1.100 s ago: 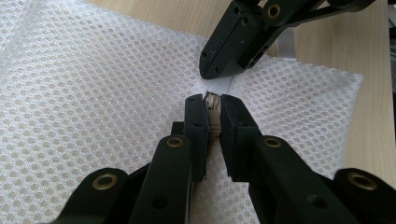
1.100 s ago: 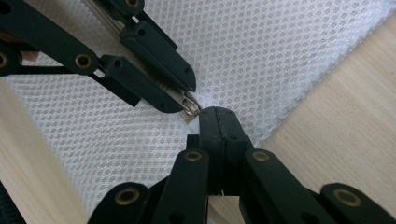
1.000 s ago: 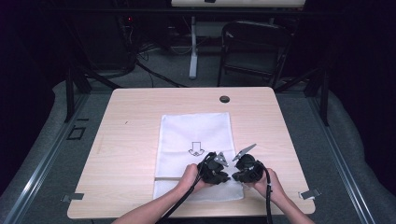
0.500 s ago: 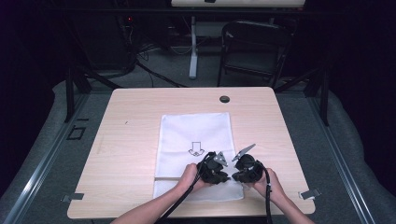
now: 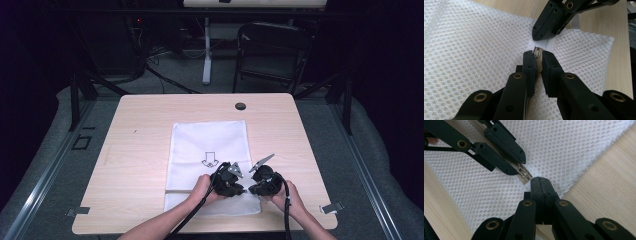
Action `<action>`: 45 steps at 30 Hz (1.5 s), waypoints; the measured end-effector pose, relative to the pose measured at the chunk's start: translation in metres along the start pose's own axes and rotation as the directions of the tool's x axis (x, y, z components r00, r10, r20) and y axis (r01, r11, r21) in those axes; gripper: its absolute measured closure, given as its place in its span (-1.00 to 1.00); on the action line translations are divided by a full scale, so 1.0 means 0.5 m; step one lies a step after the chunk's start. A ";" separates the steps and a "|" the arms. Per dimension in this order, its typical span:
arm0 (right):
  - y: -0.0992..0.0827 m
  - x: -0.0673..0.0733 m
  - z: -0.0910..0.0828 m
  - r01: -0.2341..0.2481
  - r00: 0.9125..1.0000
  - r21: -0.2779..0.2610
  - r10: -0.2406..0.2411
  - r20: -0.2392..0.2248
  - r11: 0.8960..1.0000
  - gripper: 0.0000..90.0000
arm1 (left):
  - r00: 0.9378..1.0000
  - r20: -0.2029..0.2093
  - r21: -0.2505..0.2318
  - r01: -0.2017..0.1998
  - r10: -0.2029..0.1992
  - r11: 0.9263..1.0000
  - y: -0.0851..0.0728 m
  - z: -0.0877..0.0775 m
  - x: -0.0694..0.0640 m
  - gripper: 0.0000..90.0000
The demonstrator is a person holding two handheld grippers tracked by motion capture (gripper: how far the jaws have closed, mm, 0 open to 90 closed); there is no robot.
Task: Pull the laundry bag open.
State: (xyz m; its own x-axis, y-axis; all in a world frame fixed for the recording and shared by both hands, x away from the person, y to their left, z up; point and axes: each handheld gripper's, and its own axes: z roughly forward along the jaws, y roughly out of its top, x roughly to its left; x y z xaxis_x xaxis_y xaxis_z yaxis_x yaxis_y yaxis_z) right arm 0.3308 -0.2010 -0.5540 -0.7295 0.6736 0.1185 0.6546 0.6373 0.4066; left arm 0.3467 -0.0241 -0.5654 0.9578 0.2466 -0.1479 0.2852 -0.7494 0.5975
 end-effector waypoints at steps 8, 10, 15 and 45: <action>0.000 -0.001 0.000 -0.015 1.000 0.002 0.015 -0.003 1.000 1.00 | 1.000 0.012 -0.001 0.010 -0.010 1.000 -0.006 -0.009 0.008 0.82; 0.000 -0.001 0.000 -0.017 1.000 0.002 0.017 -0.003 1.000 1.00 | 1.000 0.006 0.006 0.012 -0.012 1.000 -0.010 -0.013 0.011 0.82; 0.001 0.001 0.000 -0.025 1.000 0.005 0.026 -0.005 1.000 1.00 | 1.000 0.010 0.013 0.017 -0.017 1.000 -0.016 -0.022 0.017 0.82; 0.004 0.003 0.000 -0.013 1.000 0.013 0.013 0.000 1.000 1.00 | 0.998 -0.001 0.042 0.058 -0.058 0.997 -0.059 -0.071 0.041 0.81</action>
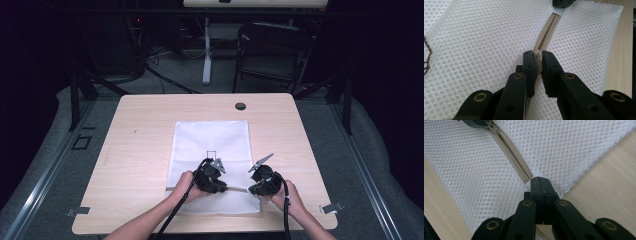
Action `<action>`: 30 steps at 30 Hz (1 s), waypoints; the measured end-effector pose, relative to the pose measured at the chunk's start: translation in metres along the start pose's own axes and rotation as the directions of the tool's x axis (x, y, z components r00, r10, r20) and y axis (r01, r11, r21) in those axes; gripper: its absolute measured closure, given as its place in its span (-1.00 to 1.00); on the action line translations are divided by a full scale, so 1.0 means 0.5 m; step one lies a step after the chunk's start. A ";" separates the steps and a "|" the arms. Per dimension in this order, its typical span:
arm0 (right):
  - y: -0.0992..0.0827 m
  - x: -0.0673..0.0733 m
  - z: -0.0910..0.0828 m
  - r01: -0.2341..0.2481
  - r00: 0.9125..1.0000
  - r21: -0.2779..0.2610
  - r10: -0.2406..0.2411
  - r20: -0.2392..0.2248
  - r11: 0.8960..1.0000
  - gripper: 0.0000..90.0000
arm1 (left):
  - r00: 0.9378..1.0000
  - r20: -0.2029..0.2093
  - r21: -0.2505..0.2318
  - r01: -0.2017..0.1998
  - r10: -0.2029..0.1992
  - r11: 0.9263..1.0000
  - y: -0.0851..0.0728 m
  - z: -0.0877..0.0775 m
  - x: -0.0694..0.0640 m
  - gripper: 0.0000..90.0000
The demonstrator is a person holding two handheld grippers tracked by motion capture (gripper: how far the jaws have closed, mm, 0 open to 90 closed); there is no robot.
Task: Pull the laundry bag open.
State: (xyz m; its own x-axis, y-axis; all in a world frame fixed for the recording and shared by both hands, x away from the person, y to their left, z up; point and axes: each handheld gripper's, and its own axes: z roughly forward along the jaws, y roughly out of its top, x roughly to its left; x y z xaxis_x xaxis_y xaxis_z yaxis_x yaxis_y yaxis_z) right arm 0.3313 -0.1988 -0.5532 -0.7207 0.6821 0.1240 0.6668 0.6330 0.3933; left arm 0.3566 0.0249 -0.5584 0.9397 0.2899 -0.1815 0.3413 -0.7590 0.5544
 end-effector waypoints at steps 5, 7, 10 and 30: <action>0.000 -0.001 0.000 0.005 1.000 0.006 -0.006 0.004 1.000 1.00 | 1.000 -0.001 0.005 -0.001 0.001 1.000 0.000 -0.001 -0.002 0.81; 0.000 -0.002 -0.001 0.007 1.000 0.009 -0.007 0.002 1.000 1.00 | 1.000 -0.001 0.007 0.001 -0.001 1.000 -0.002 -0.003 -0.001 0.81; 0.000 -0.002 -0.001 0.007 1.000 0.006 -0.007 0.002 1.000 1.00 | 1.000 0.002 0.005 0.001 -0.001 1.000 -0.003 -0.003 -0.002 0.81; 0.001 -0.003 0.000 0.009 1.000 0.006 -0.009 -0.003 1.000 1.00 | 1.000 0.011 0.008 0.017 -0.017 1.000 -0.018 -0.016 -0.004 0.81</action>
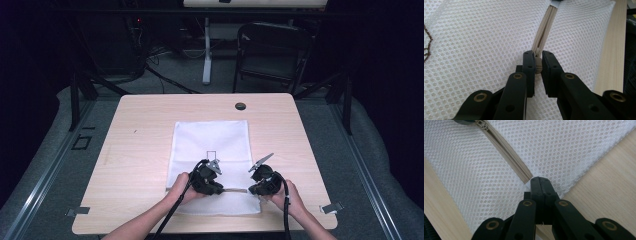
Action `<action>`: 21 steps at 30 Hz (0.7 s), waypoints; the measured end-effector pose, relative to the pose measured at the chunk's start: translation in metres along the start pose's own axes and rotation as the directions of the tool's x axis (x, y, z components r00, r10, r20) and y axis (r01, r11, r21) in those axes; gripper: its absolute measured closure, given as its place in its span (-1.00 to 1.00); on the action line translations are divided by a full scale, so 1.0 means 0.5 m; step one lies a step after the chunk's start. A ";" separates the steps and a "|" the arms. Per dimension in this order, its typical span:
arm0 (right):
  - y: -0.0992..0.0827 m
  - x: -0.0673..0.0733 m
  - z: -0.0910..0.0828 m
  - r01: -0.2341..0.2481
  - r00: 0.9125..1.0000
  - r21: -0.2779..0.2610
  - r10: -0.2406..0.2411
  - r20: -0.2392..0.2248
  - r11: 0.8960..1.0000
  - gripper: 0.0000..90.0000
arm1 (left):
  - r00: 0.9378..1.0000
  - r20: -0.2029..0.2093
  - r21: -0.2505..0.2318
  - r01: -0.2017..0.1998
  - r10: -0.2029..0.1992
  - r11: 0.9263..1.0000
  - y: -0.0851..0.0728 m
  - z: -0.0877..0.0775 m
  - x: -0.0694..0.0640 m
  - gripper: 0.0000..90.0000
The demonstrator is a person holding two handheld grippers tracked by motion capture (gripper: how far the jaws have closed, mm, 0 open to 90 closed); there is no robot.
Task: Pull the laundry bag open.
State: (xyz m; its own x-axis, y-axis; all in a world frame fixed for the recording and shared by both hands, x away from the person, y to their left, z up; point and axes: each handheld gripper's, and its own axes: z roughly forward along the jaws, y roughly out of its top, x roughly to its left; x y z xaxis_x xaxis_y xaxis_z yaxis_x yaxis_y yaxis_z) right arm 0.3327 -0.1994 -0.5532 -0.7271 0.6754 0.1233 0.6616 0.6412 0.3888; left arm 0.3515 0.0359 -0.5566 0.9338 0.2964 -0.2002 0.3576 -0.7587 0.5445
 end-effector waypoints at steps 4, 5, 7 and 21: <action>0.000 0.001 0.000 0.000 1.000 -0.002 0.000 -0.003 1.000 1.00 | 1.000 0.004 -0.009 0.005 -0.005 1.000 -0.002 -0.003 0.002 0.81; 0.000 0.003 0.001 -0.004 1.000 -0.006 0.004 0.000 1.000 1.00 | 1.000 -0.002 -0.008 0.006 -0.006 1.000 -0.002 -0.005 0.002 0.82; 0.000 0.003 0.001 -0.002 1.000 -0.005 0.002 0.003 1.000 1.00 | 1.000 0.000 -0.014 0.003 -0.003 1.000 -0.003 -0.005 0.001 0.81; 0.003 0.001 -0.001 0.016 1.000 0.019 -0.016 0.009 1.000 1.00 | 1.000 -0.009 0.010 0.015 -0.015 1.000 -0.017 -0.018 0.000 0.81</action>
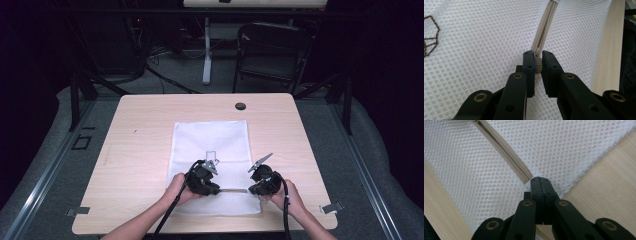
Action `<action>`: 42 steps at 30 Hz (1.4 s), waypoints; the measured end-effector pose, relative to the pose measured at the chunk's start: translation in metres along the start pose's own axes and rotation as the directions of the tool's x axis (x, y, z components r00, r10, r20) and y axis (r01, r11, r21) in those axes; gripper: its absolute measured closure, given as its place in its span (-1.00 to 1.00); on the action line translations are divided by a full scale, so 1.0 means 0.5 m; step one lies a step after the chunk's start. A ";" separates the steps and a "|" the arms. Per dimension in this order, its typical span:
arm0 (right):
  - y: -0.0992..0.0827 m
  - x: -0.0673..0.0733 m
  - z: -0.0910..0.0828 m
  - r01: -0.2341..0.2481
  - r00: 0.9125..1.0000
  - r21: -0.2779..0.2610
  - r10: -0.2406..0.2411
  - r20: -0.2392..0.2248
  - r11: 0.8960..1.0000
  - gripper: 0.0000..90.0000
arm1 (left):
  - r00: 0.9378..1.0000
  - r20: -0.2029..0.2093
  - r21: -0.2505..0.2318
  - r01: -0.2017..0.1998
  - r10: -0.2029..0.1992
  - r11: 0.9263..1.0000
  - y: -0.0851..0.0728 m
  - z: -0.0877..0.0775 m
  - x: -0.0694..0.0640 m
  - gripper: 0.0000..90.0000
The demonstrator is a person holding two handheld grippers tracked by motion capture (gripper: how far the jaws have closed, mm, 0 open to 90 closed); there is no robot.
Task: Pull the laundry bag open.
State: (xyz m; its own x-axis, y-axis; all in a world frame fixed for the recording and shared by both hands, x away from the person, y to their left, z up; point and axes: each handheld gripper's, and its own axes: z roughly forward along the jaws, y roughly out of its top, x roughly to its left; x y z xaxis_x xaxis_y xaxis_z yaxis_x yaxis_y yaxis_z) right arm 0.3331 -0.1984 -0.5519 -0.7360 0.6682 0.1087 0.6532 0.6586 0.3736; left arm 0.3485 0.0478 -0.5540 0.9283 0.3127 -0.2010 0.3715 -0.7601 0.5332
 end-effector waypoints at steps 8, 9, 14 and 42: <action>0.000 0.001 0.001 0.000 1.000 -0.004 0.000 0.001 1.000 1.00 | 1.000 -0.002 -0.009 0.004 -0.004 1.000 -0.005 -0.005 0.002 0.81; 0.000 0.001 0.000 0.001 1.000 -0.002 -0.001 0.000 1.000 1.00 | 1.000 -0.007 -0.005 -0.002 0.002 1.000 -0.006 -0.007 0.002 0.81; 0.000 0.002 0.001 0.000 1.000 -0.005 0.000 0.007 1.000 1.00 | 1.000 -0.009 -0.004 0.005 -0.005 1.000 -0.012 -0.014 0.002 0.81; 0.001 0.001 0.000 0.003 1.000 0.002 -0.003 0.002 1.000 1.00 | 1.000 -0.005 -0.019 0.019 -0.019 1.000 -0.037 -0.043 0.010 0.81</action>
State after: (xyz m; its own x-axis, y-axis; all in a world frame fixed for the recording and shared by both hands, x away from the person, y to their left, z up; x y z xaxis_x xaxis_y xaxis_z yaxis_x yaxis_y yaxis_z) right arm 0.3328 -0.1978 -0.5517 -0.7377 0.6668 0.1058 0.6512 0.6612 0.3725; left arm 0.3458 0.0758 -0.5474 0.9210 0.3302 -0.2066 0.3886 -0.7429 0.5451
